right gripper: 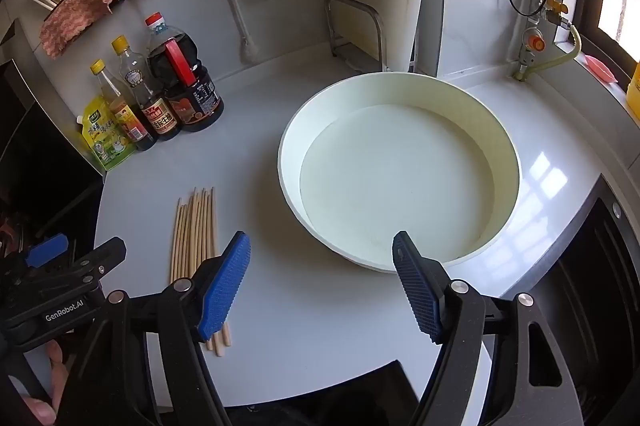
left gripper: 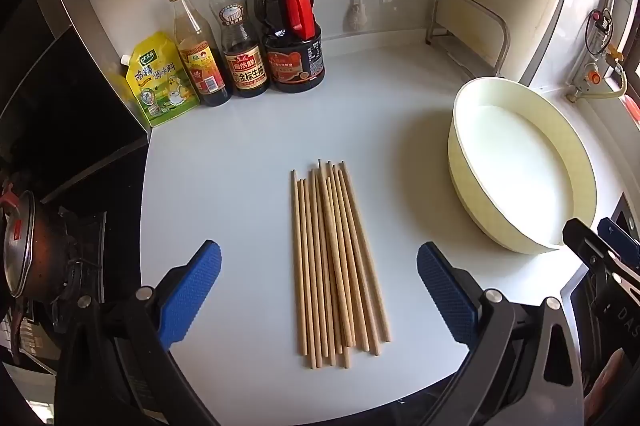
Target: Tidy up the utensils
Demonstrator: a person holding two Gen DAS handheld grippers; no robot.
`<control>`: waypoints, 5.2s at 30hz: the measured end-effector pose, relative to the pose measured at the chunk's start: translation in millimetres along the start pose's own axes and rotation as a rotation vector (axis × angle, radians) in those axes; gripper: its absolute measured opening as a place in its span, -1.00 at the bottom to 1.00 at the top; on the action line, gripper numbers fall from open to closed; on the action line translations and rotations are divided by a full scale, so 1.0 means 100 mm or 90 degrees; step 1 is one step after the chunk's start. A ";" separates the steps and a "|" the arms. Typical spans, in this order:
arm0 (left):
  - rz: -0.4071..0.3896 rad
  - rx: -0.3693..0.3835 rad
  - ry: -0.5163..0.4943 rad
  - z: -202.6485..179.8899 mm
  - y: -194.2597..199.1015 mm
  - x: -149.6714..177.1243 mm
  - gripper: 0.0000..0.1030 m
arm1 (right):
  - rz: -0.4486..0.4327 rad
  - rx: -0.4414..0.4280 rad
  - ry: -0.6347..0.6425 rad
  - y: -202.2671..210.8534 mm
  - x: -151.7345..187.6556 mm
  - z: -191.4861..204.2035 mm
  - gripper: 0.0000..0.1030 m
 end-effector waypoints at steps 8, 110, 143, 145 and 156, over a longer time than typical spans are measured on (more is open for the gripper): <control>0.000 -0.001 0.004 -0.01 0.02 0.02 0.88 | -0.003 -0.002 0.000 0.01 0.01 0.01 0.37; 0.010 -0.014 0.060 0.67 -0.43 0.09 0.88 | 0.036 -0.078 0.081 -0.36 0.24 0.47 0.37; 0.062 0.029 0.038 0.84 -1.52 0.33 0.88 | 0.130 -0.008 0.142 -1.76 0.43 0.97 0.37; 0.063 0.038 0.042 0.84 -1.55 0.33 0.88 | 0.130 -0.001 0.148 -1.79 0.42 0.97 0.37; 0.073 0.034 0.016 0.72 -1.61 0.38 0.88 | 0.117 0.009 0.140 -1.81 0.39 0.90 0.37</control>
Point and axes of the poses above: each gripper's, at about its wrist camera, not at the fingertips, and y roughly against the way its jaws point, z to its left, x to its underside, the point moved 4 cm from there along -y, roughly the way its jaws point, and after that the axes turned 9 degrees about z, right-handed, at the moved point
